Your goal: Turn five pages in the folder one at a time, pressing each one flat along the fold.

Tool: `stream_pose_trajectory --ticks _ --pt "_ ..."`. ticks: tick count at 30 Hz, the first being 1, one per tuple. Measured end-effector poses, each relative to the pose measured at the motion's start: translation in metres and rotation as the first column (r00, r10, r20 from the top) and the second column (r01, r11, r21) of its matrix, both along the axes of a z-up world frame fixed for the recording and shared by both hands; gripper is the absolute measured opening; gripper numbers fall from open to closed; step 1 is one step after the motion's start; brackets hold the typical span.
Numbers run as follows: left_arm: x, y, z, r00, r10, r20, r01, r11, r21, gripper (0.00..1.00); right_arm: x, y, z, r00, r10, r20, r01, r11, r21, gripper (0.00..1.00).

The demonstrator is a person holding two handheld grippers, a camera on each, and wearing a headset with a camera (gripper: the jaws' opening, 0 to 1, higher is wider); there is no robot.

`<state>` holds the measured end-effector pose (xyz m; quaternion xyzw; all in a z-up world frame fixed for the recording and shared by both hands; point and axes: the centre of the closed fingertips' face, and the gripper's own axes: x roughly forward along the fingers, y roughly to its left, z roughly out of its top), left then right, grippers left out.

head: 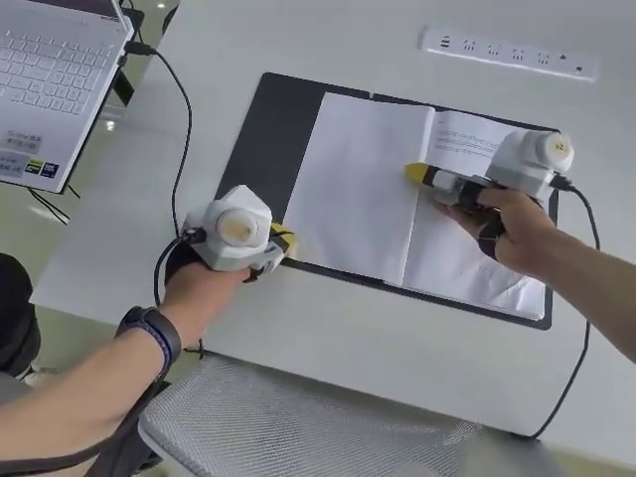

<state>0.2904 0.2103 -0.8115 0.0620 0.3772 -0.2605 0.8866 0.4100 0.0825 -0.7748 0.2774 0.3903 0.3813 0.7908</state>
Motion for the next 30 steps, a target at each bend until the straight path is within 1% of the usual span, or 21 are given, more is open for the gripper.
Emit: stream_pose_trajectory --ticks 2,3,4,7,8,9,10,11,12,13,15,16,17,18,21,24,27,30 --pt "-0.001 -0.001 0.002 1.0 0.005 0.0 -0.005 1.0 -0.003 0.0 0.007 -0.001 0.0 1.0 -0.013 0.001 0.013 1.0 0.003 0.0" --pt "-0.002 -0.001 0.003 1.0 0.006 0.001 -0.006 1.0 -0.003 0.0 0.016 -0.004 -0.006 1.0 -0.017 -0.003 0.017 1.0 0.004 0.0" --pt "-0.002 -0.001 0.003 1.0 0.005 0.001 -0.005 1.0 0.0 0.0 0.023 -0.004 -0.009 1.0 -0.023 -0.002 0.023 1.0 0.007 0.0" --pt "-0.003 -0.002 0.005 1.0 0.003 0.004 -0.003 1.0 0.008 0.0 0.034 -0.001 -0.009 0.999 -0.04 0.007 0.04 0.999 0.012 0.0" --pt "-0.003 -0.002 0.005 1.0 0.002 0.005 -0.002 1.0 0.008 0.0 0.041 -0.001 -0.009 0.998 -0.065 0.009 0.065 0.998 0.019 0.0" --pt "-0.003 -0.002 0.005 1.0 0.006 0.003 -0.006 1.0 0.005 0.0 0.053 -0.004 -0.015 0.996 -0.091 0.006 0.091 0.995 0.03 0.0" --pt "-0.003 -0.002 0.006 1.0 0.007 0.002 -0.007 1.0 0.003 0.0 0.059 -0.005 -0.017 0.994 -0.113 -0.004 0.113 0.993 0.04 0.0" --pt "-0.003 -0.002 0.007 1.0 0.008 0.001 -0.008 1.0 0.002 0.0 0.062 -0.005 -0.013 0.99 -0.142 -0.015 0.142 0.987 0.068 0.0" --pt "-0.003 -0.003 0.007 1.0 0.009 0.0 -0.009 1.0 0.003 0.0 0.065 -0.006 -0.014 0.989 -0.15 -0.016 0.151 0.986 0.069 0.0" --pt "-0.004 -0.003 0.008 1.0 0.007 0.0 -0.007 1.0 0.004 0.0 0.075 -0.008 -0.02 0.987 -0.159 -0.006 0.159 0.985 0.068 0.0" --pt "-0.004 -0.003 0.009 1.0 0.006 -0.001 -0.006 1.0 0.005 0.0 0.087 -0.009 -0.025 0.984 -0.177 0.018 0.176 0.982 0.062 0.0" --pt "-0.004 -0.003 0.009 1.0 0.007 -0.002 -0.007 1.0 0.004 0.0 0.091 -0.009 -0.026 0.983 -0.184 0.021 0.182 0.981 0.065 0.0" --pt "-0.004 -0.003 0.009 1.0 0.007 -0.002 -0.007 1.0 0.003 0.0 0.092 -0.009 -0.025 0.981 -0.191 0.028 0.189 0.98 0.064 0.0" --pt "-0.004 -0.003 0.009 1.0 0.007 -0.001 -0.007 1.0 0.002 0.0 0.097 -0.009 -0.026 0.979 -0.2 0.035 0.198 0.978 0.061 0.0" --pt "-0.004 -0.003 0.01 1.0 0.007 0.0 -0.007 1.0 0.003 0.0 0.105 -0.009 -0.026 0.974 -0.216 0.064 0.213 0.976 0.048 0.0" --pt "-0.004 -0.003 0.011 1.0 0.013 0.0 -0.013 1.0 0.002 0.0 0.117 -0.009 -0.028 0.97 -0.224 0.09 0.222 0.975 0.032 0.0" --pt "-0.003 -0.003 0.01 1.0 0.017 0.0 -0.017 1.0 0.0 0.0 0.125 -0.011 -0.029 0.968 -0.233 0.092 0.231 0.972 0.035 0.0" --pt "-0.002 -0.002 0.008 1.0 0.019 -0.001 -0.019 1.0 -0.004 0.0 0.137 -0.014 -0.031 0.963 -0.252 0.101 0.25 0.968 0.034 0.0"
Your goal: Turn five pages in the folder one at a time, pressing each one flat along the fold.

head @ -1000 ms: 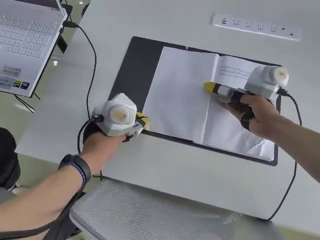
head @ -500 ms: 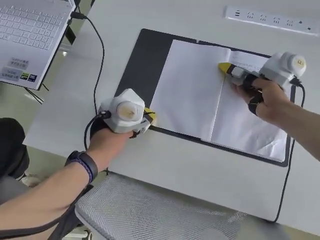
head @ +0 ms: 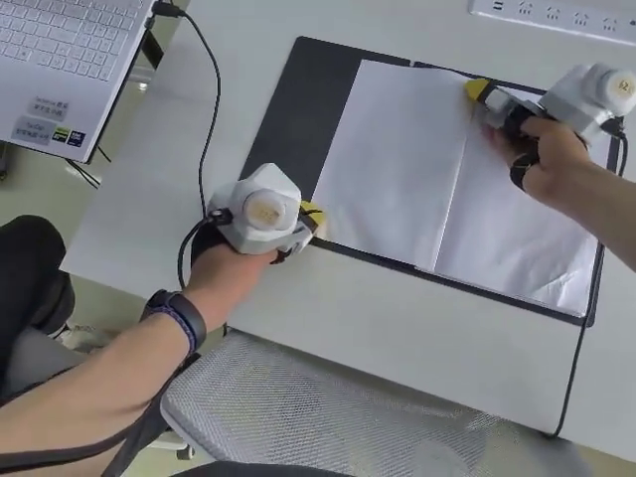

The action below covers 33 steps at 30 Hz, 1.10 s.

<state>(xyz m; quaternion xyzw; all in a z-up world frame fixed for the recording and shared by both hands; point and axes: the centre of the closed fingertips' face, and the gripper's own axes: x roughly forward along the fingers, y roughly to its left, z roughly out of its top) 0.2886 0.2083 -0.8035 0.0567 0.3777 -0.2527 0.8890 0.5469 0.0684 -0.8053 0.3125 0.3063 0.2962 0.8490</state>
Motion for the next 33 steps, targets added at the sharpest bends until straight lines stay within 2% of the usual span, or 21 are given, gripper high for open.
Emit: stream_pose_trajectory --ticks 2,4,10,14,16,19,22,23,26,27,33 --pt "0.0 0.0 -0.001 1.0 -0.002 -0.001 0.002 1.0 0.002 0.0 0.01 -0.005 0.002 0.999 -0.045 0.009 0.045 0.999 -0.006 0.0" --pt "0.001 0.0 -0.001 1.0 -0.002 -0.002 0.002 1.0 0.003 0.0 0.013 -0.006 0.001 0.999 -0.045 0.006 0.045 0.999 0.0 0.0" --pt "0.001 0.001 -0.003 1.0 0.001 -0.002 -0.001 1.0 0.003 0.0 0.011 -0.006 -0.001 1.0 -0.022 0.013 0.022 1.0 -0.005 0.0" --pt "0.002 0.001 -0.005 1.0 -0.005 -0.003 0.005 1.0 0.008 0.0 0.002 -0.004 0.002 1.0 -0.001 0.015 0.001 1.0 -0.011 0.0" --pt "0.003 0.001 -0.005 1.0 -0.003 -0.004 0.003 1.0 0.006 0.0 -0.007 -0.002 0.003 0.999 0.031 0.016 -0.031 0.999 -0.017 0.0" --pt "0.003 0.002 -0.004 1.0 0.023 -0.018 -0.023 1.0 -0.02 0.0 -0.022 0.0 0.006 0.997 0.08 0.021 -0.079 0.997 -0.024 0.0" --pt "0.003 0.001 -0.005 1.0 0.011 -0.011 -0.011 1.0 -0.008 0.0 -0.037 0.003 0.008 0.992 0.121 0.027 -0.12 0.992 -0.041 0.0" --pt "0.002 0.001 -0.005 1.0 0.009 -0.01 -0.009 1.0 -0.006 0.0 -0.048 0.006 0.011 0.989 0.144 0.032 -0.142 0.988 -0.054 0.0" --pt "0.002 0.001 -0.004 1.0 0.008 -0.01 -0.008 1.0 -0.006 0.0 -0.064 0.01 0.011 0.982 0.185 0.033 -0.182 0.98 -0.077 0.0" --pt "0.002 0.001 -0.004 1.0 0.011 -0.012 -0.012 1.0 -0.009 0.0 -0.075 0.013 0.015 0.978 0.205 0.041 -0.201 0.975 -0.091 0.0" --pt "0.002 0.001 -0.005 1.0 0.018 -0.006 -0.018 1.0 -0.008 0.0 -0.094 0.013 0.013 0.969 0.243 0.042 -0.238 0.967 -0.09 0.0"
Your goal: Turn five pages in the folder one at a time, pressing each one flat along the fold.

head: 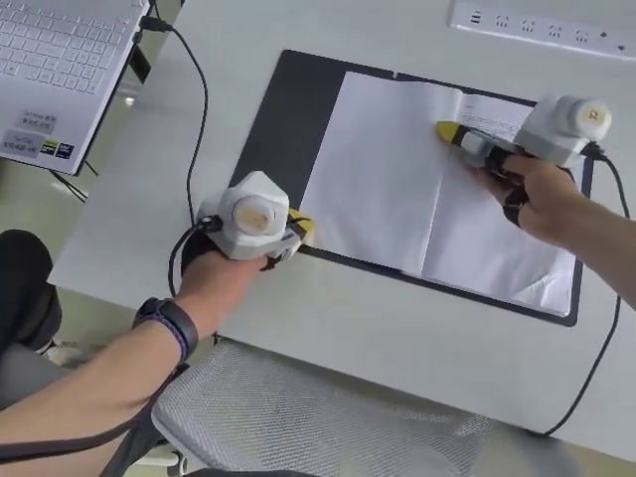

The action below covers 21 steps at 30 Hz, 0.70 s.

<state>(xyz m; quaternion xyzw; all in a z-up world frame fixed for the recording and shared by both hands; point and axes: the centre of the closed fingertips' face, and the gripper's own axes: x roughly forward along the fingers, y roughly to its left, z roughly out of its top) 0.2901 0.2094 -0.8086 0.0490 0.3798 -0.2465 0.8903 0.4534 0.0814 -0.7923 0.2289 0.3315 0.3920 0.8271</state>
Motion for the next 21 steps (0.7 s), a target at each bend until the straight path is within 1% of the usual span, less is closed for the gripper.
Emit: stream_pose_trajectory --ticks 2,3,4,6,7,10,13,14,15,16,17,21 --pt "0.0 0.0 0.0 1.0 0.0 0.001 0.0 1.0 -0.003 0.0 -0.008 0.001 0.0 1.0 0.019 0.001 -0.019 1.0 -0.001 0.0" --pt "0.0 0.0 0.0 1.0 0.0 0.001 0.0 1.0 -0.004 0.0 -0.01 0.0 0.0 1.0 0.017 0.004 -0.017 1.0 0.001 0.0" --pt "0.0 0.0 0.0 1.0 0.001 0.001 -0.001 1.0 -0.005 0.0 -0.011 -0.001 -0.004 1.0 0.027 -0.002 -0.027 1.0 0.005 0.0" --pt "-0.001 0.0 0.001 1.0 0.0 0.003 0.0 1.0 -0.003 0.0 -0.012 -0.004 -0.006 0.999 0.033 -0.005 -0.033 0.999 0.005 0.0" --pt "-0.001 0.0 0.001 1.0 0.0 0.004 0.0 1.0 -0.004 0.0 -0.016 -0.003 -0.006 0.999 0.04 -0.007 -0.04 0.999 0.006 0.0" --pt "-0.001 0.0 0.002 1.0 0.003 0.005 -0.003 1.0 -0.009 0.0 -0.034 0.0 -0.003 0.998 0.062 -0.005 -0.062 0.998 0.01 0.0" --pt "-0.002 0.0 0.002 1.0 0.001 0.005 -0.001 1.0 -0.009 0.0 -0.045 0.001 0.001 0.998 0.059 -0.01 -0.058 0.998 0.026 0.0" --pt "-0.002 0.0 0.002 1.0 0.002 0.005 -0.002 1.0 -0.01 0.0 -0.05 0.003 0.003 0.998 0.067 -0.015 -0.066 0.997 0.031 0.0" --pt "-0.002 0.0 0.003 1.0 0.002 0.004 -0.002 1.0 -0.011 0.0 -0.062 0.005 0.002 0.994 0.112 -0.009 -0.111 0.994 0.017 0.0" --pt "-0.002 0.0 0.003 1.0 0.003 0.005 -0.003 1.0 -0.011 0.0 -0.071 0.005 -0.001 0.989 0.149 -0.013 -0.149 0.989 -0.007 0.0" --pt "-0.002 0.0 0.003 1.0 0.003 0.006 -0.003 1.0 -0.01 0.0 -0.077 0.007 0.001 0.988 0.155 -0.006 -0.155 0.988 -0.002 0.0" --pt "-0.002 0.0 0.003 1.0 0.008 0.01 -0.008 1.0 -0.01 0.0 -0.095 0.007 0.001 0.986 0.164 -0.022 -0.164 0.986 0.014 0.0"
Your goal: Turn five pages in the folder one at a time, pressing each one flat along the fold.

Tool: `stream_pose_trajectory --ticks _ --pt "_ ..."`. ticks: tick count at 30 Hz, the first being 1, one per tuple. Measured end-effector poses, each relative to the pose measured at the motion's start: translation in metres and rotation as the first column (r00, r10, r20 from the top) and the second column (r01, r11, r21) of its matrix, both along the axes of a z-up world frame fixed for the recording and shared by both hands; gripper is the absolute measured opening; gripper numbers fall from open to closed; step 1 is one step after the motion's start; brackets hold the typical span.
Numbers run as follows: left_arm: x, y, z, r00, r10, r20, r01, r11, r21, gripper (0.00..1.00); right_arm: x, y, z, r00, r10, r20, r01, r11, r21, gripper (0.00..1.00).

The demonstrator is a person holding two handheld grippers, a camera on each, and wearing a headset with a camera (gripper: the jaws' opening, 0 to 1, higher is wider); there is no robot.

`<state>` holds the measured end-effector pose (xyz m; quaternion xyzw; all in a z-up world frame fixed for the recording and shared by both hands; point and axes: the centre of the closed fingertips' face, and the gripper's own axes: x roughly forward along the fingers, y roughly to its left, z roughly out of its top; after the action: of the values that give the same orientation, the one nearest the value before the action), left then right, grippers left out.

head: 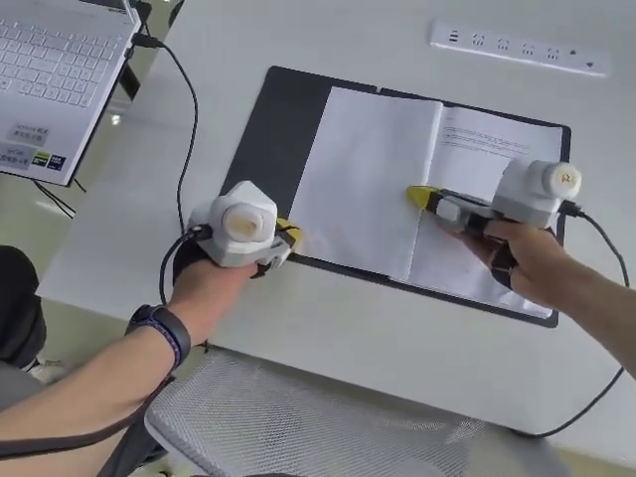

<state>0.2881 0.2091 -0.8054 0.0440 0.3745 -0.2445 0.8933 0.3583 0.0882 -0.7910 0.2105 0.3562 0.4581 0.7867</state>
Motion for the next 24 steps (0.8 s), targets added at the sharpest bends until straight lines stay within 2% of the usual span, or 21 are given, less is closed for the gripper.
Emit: stream_pose_trajectory --ticks 17,24 --pt "0.0 0.0 -0.001 1.0 -0.002 0.007 0.002 1.0 0.0 0.0 -0.07 0.006 -0.002 0.994 0.108 -0.022 -0.109 0.994 -0.025 0.0" --pt "0.002 0.0 -0.004 1.0 -0.006 0.01 0.005 1.0 0.003 0.0 -0.088 0.006 -0.003 0.991 0.13 -0.032 -0.131 0.991 -0.027 0.0"
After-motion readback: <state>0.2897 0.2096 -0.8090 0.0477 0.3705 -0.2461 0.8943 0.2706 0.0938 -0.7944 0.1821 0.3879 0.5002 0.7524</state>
